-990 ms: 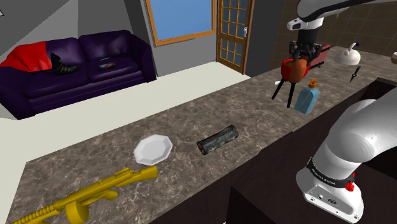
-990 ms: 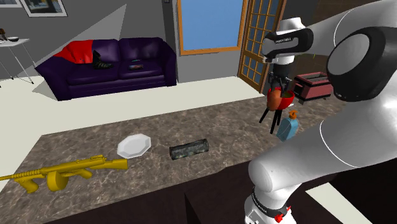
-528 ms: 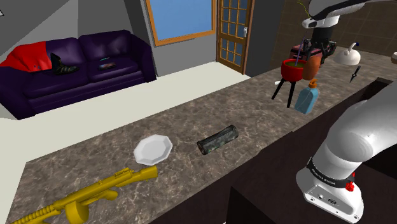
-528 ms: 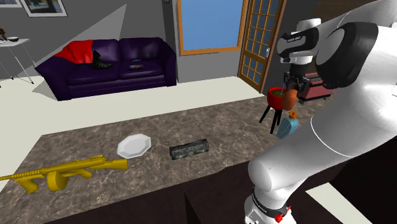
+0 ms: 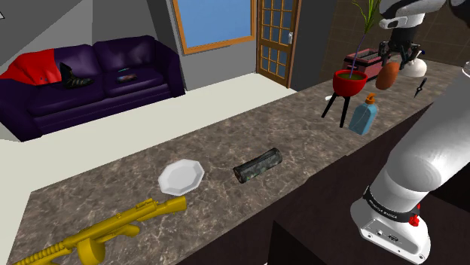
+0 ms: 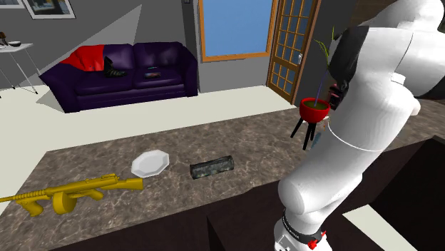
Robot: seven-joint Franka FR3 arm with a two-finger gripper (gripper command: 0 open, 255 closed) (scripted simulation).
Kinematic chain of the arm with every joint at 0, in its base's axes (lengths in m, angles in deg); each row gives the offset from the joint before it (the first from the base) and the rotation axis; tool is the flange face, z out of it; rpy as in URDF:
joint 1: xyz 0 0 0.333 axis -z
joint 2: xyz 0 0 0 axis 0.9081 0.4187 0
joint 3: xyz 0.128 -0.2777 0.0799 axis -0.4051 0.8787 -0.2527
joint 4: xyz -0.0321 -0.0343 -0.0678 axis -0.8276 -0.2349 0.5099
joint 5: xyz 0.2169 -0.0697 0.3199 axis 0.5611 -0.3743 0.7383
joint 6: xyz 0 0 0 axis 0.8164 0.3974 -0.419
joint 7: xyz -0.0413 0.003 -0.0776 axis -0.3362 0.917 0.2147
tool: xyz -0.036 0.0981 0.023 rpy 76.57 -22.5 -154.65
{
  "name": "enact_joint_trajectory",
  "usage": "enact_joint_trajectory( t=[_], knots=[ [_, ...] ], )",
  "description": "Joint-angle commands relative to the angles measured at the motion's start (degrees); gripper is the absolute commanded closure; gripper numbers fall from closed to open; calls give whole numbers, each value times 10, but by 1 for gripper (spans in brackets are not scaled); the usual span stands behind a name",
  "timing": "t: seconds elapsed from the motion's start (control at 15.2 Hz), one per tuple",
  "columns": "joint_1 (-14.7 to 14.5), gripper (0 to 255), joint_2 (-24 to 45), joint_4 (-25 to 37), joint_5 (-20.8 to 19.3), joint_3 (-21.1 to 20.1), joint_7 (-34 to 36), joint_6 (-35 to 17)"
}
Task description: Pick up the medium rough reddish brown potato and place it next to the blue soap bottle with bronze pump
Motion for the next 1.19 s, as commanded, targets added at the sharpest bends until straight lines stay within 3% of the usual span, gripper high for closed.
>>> enact_joint_trajectory(
  t=[0.0, 0.13, 1.12],
  knots=[
    [8, 255, 54, 30, 50, 33, -59, -8],
    [26, 255, 96, 54, 91, 44, -100, -9],
    [46, 255, 143, -32, 136, 34, -122, -120]
  ],
)
